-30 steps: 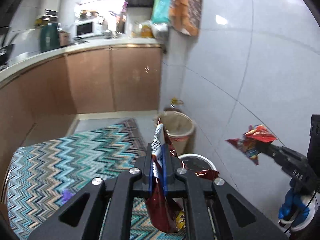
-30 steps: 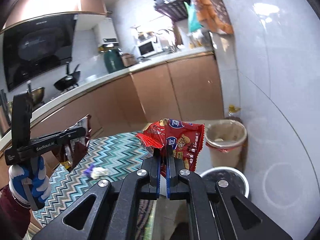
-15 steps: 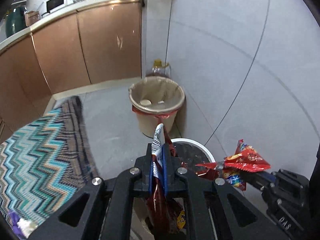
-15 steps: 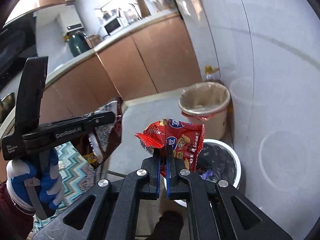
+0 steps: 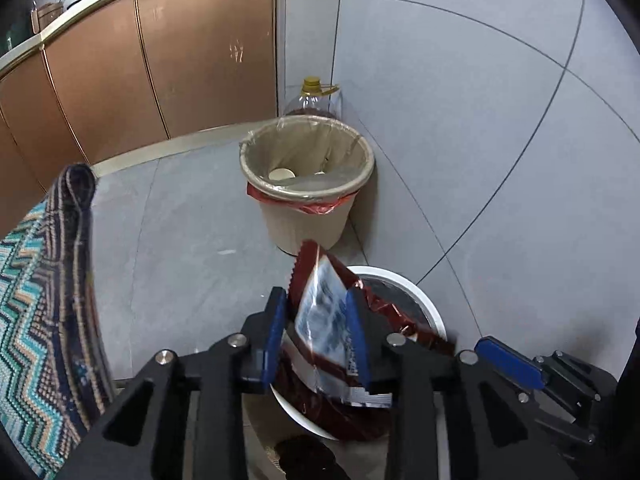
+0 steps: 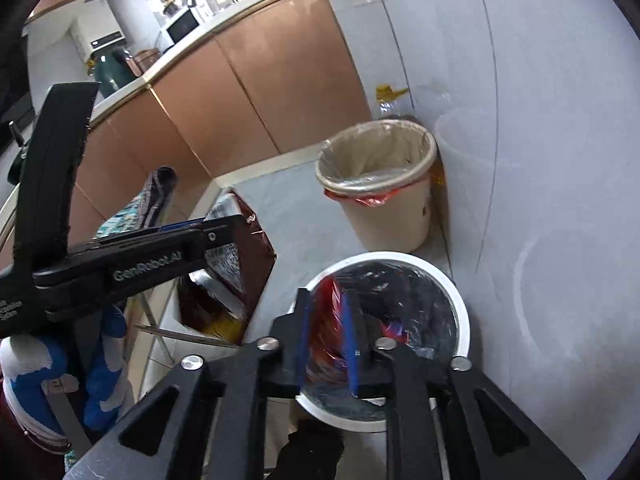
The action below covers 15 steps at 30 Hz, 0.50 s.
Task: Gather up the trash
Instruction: 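Carry the chip bag and red wrapper to the white bin and open both tools, then move both open tools back over the purple glove and white tissue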
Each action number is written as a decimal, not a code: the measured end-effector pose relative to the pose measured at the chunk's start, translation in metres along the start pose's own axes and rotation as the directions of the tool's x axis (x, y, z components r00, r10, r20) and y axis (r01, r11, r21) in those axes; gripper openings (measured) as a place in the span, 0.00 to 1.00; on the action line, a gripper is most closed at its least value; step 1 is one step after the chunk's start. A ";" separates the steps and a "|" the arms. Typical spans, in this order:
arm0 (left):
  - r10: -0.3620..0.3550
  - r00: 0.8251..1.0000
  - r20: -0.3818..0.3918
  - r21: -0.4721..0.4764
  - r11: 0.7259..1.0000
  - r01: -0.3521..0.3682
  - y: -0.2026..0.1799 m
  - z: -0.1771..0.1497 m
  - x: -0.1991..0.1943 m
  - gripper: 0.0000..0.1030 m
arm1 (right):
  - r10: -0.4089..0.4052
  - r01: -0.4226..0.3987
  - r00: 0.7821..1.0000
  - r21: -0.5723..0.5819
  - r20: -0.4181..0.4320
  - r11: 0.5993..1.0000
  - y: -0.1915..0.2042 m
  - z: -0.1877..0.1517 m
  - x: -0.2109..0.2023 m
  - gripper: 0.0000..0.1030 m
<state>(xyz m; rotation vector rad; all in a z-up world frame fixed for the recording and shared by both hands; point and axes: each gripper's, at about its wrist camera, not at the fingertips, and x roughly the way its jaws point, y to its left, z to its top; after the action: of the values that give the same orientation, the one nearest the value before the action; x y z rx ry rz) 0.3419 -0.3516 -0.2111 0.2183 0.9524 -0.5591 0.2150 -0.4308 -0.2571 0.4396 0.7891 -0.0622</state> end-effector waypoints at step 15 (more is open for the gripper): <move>-0.045 0.985 0.167 -0.028 0.998 0.050 0.015 -0.012 -0.082 0.29 | -0.028 0.030 0.998 -0.024 0.061 0.999 0.021 -0.004 -0.038 0.32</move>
<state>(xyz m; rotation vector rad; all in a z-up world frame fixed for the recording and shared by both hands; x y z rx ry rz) 0.3045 -0.3055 -0.1514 0.1180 0.8054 -0.5961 0.1905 -0.4140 -0.2255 0.4013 0.7362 -0.0923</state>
